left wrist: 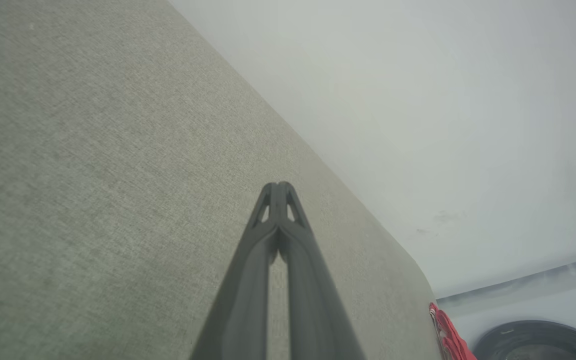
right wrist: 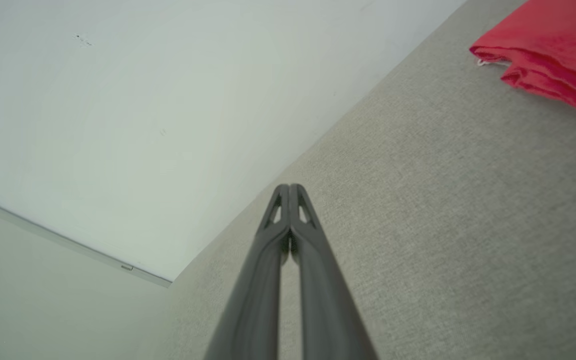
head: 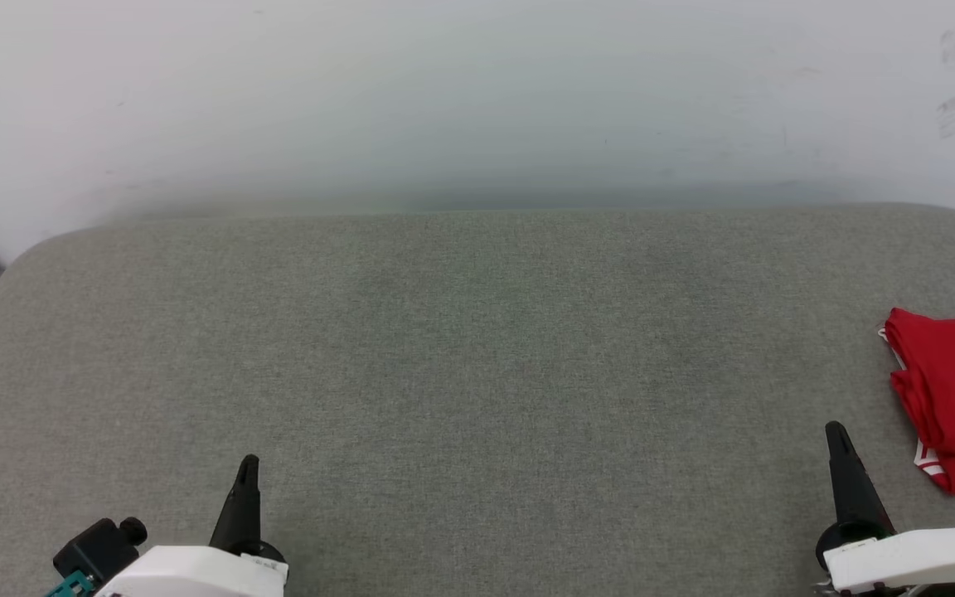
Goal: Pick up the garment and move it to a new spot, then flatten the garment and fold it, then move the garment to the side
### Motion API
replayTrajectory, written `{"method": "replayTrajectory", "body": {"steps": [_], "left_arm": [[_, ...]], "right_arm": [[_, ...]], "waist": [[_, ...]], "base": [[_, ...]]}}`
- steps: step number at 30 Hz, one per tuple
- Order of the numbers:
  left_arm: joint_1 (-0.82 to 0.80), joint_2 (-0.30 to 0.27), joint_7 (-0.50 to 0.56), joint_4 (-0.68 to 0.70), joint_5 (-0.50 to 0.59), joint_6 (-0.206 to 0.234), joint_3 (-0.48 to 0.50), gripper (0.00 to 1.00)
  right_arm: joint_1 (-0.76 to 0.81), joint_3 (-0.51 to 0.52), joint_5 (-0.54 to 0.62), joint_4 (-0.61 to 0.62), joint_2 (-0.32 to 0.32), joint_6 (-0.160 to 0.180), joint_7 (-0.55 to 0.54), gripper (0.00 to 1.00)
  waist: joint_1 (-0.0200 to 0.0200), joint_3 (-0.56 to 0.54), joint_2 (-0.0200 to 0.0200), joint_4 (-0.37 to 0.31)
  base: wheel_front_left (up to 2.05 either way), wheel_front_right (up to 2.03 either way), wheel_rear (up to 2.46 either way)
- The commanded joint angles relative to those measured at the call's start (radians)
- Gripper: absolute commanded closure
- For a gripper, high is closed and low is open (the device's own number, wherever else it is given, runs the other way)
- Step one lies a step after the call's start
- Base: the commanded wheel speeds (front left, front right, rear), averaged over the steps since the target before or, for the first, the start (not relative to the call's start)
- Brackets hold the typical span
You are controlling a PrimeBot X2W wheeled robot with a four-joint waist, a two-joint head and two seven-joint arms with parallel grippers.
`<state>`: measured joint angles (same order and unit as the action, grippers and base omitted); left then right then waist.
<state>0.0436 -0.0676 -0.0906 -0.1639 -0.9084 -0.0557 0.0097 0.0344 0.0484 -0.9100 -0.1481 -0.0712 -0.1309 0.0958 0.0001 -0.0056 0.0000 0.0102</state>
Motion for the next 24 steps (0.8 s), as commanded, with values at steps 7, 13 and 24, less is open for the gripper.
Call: {"method": "replayTrajectory", "body": {"steps": [7,13,24], "left_arm": [[-0.042,-0.008,0.023,-0.002,-0.102,-0.015,0.013,1.00],[-0.054,-0.008,0.040,-0.010,-0.172,-0.022,0.019,1.00],[-0.077,-0.008,0.071,-0.025,-0.291,-0.035,0.030,1.00]], "right_arm": [[-0.042,0.003,-0.105,-0.005,-0.010,0.000,-0.024,1.00],[-0.053,0.006,-0.175,-0.015,-0.010,0.000,-0.041,1.00],[-0.072,0.011,-0.294,-0.032,-0.010,0.000,-0.070,1.00]], "waist": [[-0.0001,0.001,0.0000,-0.001],[-0.0001,0.001,0.0000,-0.002],[-0.0001,0.003,0.0000,-0.003]], "base": [[0.00,0.00,0.00],[0.00,0.00,0.00],[0.00,0.00,0.00]]}}
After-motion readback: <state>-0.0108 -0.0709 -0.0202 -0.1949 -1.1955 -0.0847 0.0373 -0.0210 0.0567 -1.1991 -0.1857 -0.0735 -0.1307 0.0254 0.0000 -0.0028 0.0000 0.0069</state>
